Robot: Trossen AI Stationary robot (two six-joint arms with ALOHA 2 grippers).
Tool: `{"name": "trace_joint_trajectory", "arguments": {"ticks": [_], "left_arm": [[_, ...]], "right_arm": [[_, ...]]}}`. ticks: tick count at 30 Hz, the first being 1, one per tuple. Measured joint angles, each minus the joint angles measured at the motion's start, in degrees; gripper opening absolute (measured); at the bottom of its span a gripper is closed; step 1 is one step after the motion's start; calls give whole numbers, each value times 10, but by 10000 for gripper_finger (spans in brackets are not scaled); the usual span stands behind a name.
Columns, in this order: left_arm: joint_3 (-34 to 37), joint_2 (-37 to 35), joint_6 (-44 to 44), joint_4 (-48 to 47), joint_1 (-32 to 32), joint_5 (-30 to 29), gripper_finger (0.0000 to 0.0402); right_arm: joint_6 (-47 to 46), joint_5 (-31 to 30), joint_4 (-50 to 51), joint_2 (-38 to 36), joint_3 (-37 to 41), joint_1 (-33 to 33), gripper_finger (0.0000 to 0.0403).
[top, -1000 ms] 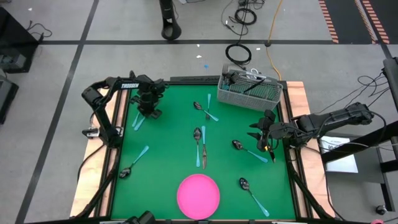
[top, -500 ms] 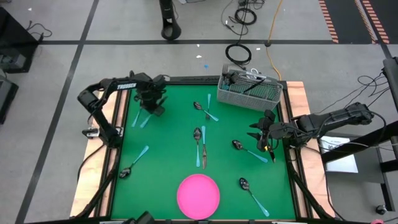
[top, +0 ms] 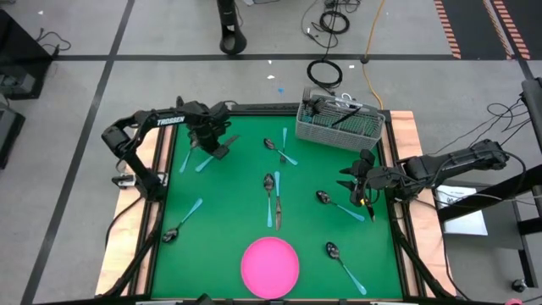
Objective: Sort silverware
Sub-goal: Put the blue knife into the utensil holder
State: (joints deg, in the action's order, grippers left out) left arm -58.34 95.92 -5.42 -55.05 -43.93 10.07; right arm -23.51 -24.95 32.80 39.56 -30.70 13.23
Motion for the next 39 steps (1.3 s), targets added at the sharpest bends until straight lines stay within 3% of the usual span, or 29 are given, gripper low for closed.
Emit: {"name": "trace_joint_trajectory", "arguments": {"ticks": [3,9,15,20,31,39], "left_arm": [[0,0,13,18,15,-8,16],[0,0,5,18,36,-70,81],[0,9,-16,21,43,-79,144],[0,41,-11,24,53,-93,168],[-3,64,30,27,68,-107,166],[-2,65,32,30,69,-112,94]], "right_arm": [[0,4,0,0,0,0,164],[0,14,-10,0,0,0,164],[1,14,-11,0,0,0,164],[1,14,-11,0,0,0,164],[2,13,-13,0,0,0,164],[2,13,-13,0,0,0,164]]}}
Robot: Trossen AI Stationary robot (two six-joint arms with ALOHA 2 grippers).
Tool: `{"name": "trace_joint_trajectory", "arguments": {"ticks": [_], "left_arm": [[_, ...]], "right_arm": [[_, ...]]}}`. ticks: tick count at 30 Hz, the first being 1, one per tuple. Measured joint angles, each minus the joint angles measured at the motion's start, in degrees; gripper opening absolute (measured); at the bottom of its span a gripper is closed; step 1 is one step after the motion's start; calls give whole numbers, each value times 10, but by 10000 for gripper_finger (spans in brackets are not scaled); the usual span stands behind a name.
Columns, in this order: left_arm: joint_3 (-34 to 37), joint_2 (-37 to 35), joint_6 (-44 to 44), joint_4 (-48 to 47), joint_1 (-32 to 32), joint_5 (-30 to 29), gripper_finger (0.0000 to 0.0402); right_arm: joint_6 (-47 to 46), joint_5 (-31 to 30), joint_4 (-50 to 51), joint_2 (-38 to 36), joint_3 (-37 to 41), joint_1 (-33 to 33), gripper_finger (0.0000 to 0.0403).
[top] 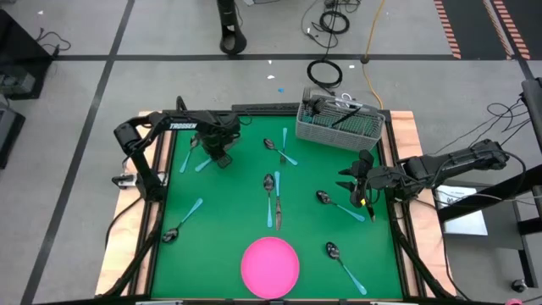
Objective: Sort silverware
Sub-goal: Put the blue knife into the utensil holder
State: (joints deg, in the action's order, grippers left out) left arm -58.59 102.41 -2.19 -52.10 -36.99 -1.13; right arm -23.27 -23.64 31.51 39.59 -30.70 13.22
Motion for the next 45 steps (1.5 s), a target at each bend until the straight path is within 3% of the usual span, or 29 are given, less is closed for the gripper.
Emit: {"name": "trace_joint_trajectory", "arguments": {"ticks": [10,21,30,39,45], "left_arm": [[0,0,13,-1,-1,3,23],[-36,2,26,-40,-2,6,24],[-65,-3,41,-56,0,53,24],[-63,-92,44,19,10,102,24],[4,-178,4,186,39,155,24]], "right_arm": [[0,0,0,0,0,0,164],[0,0,0,0,0,0,164],[2,0,0,0,0,0,164],[4,0,1,0,0,0,164],[6,0,1,1,13,0,164]]}}
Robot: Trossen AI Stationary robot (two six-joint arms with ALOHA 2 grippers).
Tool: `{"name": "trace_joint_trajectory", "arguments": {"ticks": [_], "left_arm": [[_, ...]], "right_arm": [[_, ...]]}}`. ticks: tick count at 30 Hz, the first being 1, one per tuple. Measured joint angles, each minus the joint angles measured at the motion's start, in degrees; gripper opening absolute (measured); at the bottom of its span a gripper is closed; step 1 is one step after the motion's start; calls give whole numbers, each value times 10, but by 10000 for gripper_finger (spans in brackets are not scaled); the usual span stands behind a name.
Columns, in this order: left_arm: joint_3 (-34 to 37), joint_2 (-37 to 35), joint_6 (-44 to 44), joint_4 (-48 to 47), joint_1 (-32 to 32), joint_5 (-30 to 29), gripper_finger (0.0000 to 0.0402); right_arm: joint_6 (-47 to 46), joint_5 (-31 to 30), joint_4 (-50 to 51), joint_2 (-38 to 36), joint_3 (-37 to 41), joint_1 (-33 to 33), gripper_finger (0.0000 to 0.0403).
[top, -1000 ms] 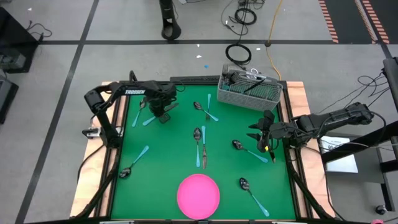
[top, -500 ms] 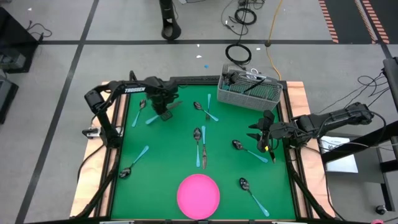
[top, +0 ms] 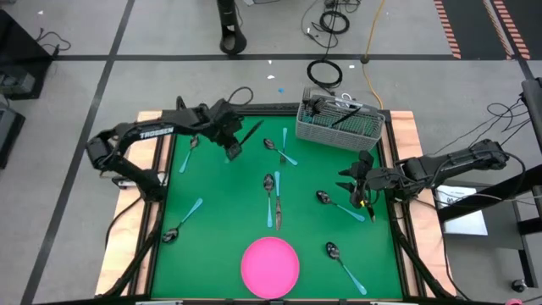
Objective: Sort silverware
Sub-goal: Put the blue knife into the utensil holder
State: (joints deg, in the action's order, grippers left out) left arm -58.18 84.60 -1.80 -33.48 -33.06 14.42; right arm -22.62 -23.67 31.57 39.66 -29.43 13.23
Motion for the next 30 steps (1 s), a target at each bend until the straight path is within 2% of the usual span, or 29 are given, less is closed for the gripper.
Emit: {"name": "trace_joint_trajectory", "arguments": {"ticks": [5,10,14,17,20,25,30], "left_arm": [[42,-19,-33,198,51,4,24],[48,-4,-38,430,99,0,24],[47,32,-38,606,119,-33,24],[33,79,-38,697,127,-46,24],[-9,132,-38,731,131,-49,24],[-118,225,-33,735,132,-58,24],[-244,315,-10,690,123,-60,24]], "right_arm": [[20,-3,-20,0,5,0,164],[38,-1,-57,0,5,0,164],[38,0,-60,0,5,0,164],[38,0,-60,0,5,0,164],[38,0,-60,0,5,0,164],[38,0,-57,0,5,0,164],[38,0,-53,0,5,0,164]]}}
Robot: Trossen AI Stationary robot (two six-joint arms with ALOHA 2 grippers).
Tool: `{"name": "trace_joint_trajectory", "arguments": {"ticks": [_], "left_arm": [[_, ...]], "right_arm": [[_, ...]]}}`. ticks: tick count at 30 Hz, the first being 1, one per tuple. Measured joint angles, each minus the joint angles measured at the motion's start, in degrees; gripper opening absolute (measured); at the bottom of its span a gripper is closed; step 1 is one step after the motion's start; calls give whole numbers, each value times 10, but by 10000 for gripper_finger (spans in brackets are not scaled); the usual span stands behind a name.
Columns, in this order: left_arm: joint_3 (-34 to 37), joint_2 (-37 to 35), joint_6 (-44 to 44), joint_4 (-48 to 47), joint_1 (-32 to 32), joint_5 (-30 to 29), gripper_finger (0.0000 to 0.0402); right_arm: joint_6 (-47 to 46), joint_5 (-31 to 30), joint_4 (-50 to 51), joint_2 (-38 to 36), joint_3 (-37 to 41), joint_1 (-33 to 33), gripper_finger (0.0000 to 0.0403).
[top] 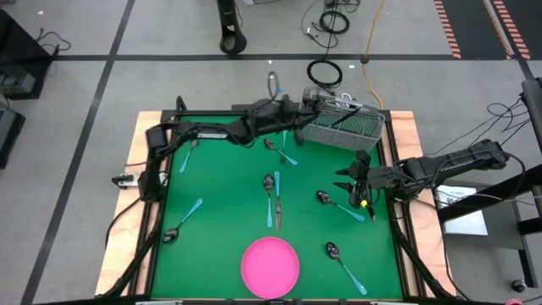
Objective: Sort silverware
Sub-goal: Put the blue knife into the utensil holder
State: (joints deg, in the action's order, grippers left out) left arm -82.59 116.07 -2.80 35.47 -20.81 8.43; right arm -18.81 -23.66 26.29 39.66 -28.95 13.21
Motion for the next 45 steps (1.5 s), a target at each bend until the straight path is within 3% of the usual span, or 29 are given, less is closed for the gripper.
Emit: {"name": "trace_joint_trajectory", "arguments": {"ticks": [7,13,19,22,34,45], "left_arm": [[-147,92,29,-79,-12,-6,24],[-186,123,32,-90,-20,-17,24],[-186,123,33,-115,-19,-50,24],[-186,123,28,-114,-18,-51,24],[-186,163,16,-111,-10,-79,24],[-200,165,17,-191,4,-79,27]], "right_arm": [[4,-22,1,-1,0,0,164],[7,-134,-32,-19,-17,0,164],[4,-306,-32,-41,-20,0,164],[-2,-347,-29,-41,-20,0,164],[-28,-346,-1,-42,-21,0,164],[-30,-343,20,-42,-21,0,164]]}}
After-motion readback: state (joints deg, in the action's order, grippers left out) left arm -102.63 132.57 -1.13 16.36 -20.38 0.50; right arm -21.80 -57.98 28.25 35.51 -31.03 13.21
